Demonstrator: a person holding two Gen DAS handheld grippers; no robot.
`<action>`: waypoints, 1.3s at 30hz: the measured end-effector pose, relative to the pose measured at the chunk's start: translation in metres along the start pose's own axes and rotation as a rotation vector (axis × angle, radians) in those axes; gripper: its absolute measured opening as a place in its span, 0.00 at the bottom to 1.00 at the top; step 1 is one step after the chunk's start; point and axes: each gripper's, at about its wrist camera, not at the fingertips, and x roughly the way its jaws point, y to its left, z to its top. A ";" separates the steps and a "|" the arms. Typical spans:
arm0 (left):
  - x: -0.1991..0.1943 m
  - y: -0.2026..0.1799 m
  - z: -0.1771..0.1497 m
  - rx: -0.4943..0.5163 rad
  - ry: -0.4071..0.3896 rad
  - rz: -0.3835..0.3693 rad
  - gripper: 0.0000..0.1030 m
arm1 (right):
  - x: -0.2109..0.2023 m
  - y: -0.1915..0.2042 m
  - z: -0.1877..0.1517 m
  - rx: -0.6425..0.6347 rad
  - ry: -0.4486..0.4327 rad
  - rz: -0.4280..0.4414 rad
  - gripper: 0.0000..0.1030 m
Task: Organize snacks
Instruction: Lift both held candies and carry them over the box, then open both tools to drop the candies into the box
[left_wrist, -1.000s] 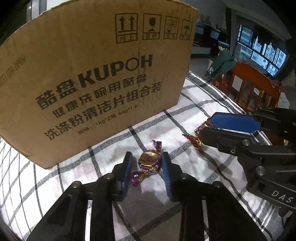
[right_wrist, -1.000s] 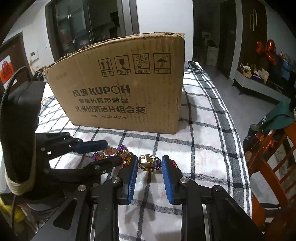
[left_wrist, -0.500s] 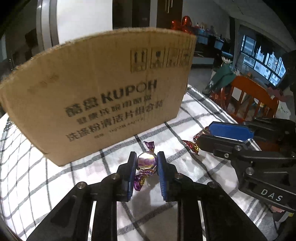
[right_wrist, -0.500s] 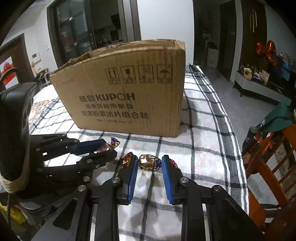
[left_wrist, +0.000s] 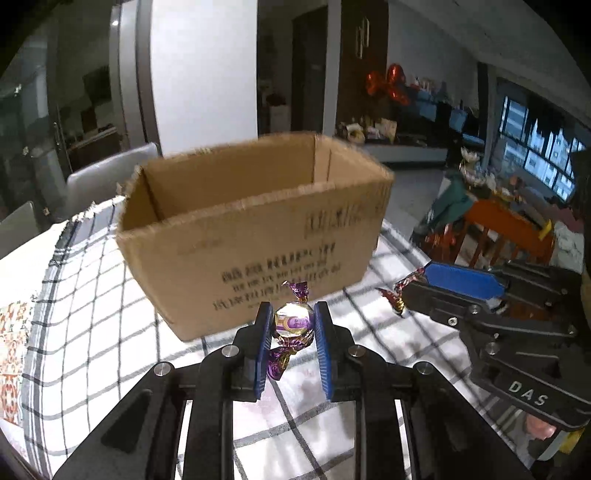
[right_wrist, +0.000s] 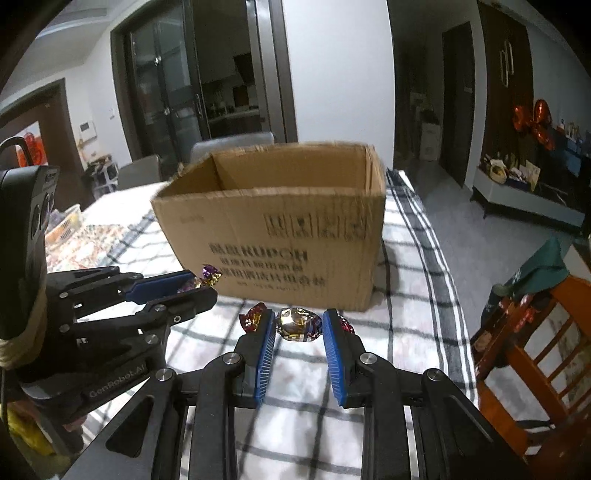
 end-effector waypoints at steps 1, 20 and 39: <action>-0.006 0.001 0.004 -0.004 -0.011 0.006 0.22 | -0.005 0.002 0.005 -0.002 -0.017 0.005 0.27; -0.051 0.032 0.073 -0.006 -0.179 0.084 0.22 | -0.029 0.022 0.087 -0.066 -0.200 0.025 0.27; 0.003 0.064 0.110 -0.046 -0.130 0.162 0.46 | 0.039 -0.005 0.136 -0.040 -0.133 -0.030 0.29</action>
